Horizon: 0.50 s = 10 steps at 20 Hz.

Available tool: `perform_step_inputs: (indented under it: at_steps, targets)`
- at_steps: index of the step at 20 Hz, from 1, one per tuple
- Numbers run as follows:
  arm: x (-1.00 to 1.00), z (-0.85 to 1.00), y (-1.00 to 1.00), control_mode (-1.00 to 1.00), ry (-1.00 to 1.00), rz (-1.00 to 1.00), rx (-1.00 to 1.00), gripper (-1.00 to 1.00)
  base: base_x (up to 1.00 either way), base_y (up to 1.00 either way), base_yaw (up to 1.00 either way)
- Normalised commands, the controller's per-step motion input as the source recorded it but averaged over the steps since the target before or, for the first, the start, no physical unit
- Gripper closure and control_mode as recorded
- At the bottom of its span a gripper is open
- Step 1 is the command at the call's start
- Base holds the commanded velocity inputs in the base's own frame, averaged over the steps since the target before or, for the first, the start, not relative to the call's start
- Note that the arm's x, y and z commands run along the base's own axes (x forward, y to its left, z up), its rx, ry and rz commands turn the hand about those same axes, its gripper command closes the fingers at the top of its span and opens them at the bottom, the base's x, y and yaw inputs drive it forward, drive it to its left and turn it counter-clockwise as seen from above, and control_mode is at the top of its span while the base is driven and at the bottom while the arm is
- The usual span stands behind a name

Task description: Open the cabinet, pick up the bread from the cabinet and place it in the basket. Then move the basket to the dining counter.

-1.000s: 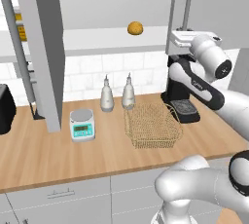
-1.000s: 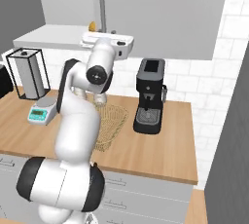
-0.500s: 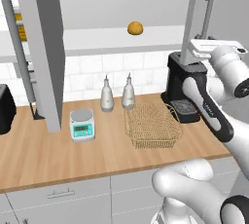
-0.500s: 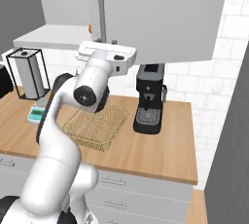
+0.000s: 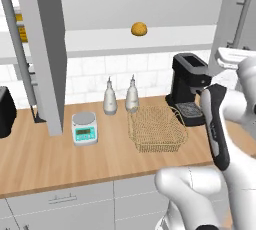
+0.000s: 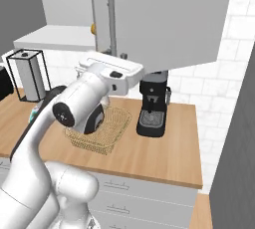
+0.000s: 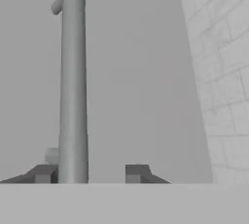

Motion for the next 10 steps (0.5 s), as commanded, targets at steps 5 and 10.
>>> perform_step_inputs:
  at_steps: [5, 10]
  targets:
    - [-0.93, 0.01, -0.93, -1.00, 0.06, -0.22, 0.01, 1.00, 0.00, 0.00, 0.00]
    - [-0.80, 0.00, -0.77, -1.00, 0.05, -0.21, 0.00, 1.00, 0.00, 0.00, 0.00]
